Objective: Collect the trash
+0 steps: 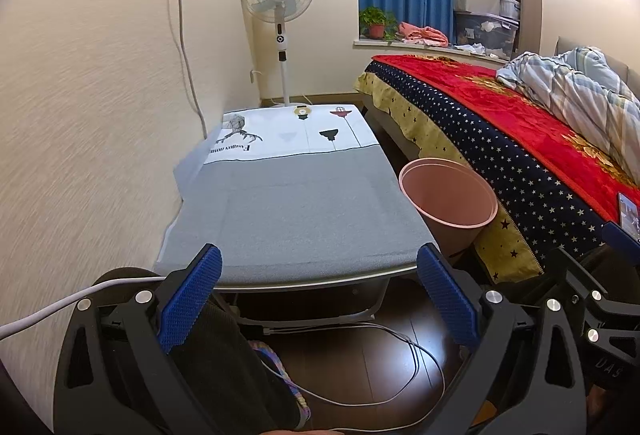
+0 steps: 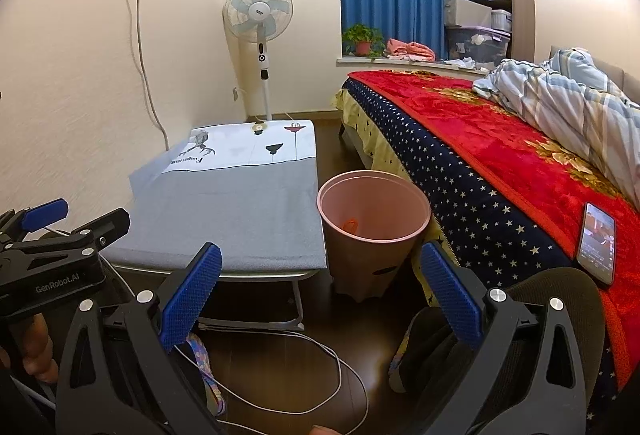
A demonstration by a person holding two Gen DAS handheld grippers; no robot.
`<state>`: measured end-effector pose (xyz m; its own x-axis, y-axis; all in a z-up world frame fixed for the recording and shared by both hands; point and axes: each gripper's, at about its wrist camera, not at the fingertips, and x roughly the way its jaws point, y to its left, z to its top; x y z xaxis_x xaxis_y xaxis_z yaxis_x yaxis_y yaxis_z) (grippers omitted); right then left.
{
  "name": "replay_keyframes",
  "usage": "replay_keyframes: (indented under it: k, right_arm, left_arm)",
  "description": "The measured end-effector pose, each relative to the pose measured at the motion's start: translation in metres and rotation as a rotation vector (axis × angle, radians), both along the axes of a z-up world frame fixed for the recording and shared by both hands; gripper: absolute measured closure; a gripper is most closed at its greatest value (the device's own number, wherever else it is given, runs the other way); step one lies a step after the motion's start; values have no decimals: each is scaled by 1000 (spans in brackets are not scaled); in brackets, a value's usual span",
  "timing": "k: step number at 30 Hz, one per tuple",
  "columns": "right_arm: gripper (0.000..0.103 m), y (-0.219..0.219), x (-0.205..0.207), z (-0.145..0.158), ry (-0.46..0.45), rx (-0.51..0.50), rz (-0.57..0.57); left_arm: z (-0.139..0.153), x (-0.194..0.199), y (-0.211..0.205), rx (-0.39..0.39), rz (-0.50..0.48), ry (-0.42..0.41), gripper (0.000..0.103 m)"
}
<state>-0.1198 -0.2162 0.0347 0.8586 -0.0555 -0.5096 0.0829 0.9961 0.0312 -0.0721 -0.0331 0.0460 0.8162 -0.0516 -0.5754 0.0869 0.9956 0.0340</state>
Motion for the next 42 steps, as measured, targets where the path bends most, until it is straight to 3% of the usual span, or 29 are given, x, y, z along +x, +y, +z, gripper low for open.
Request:
replay_keyframes:
  k: [42]
  right_arm:
    - [5, 0, 1, 3, 2, -3, 9]
  left_arm:
    - [1, -1, -2, 1, 3, 0, 8]
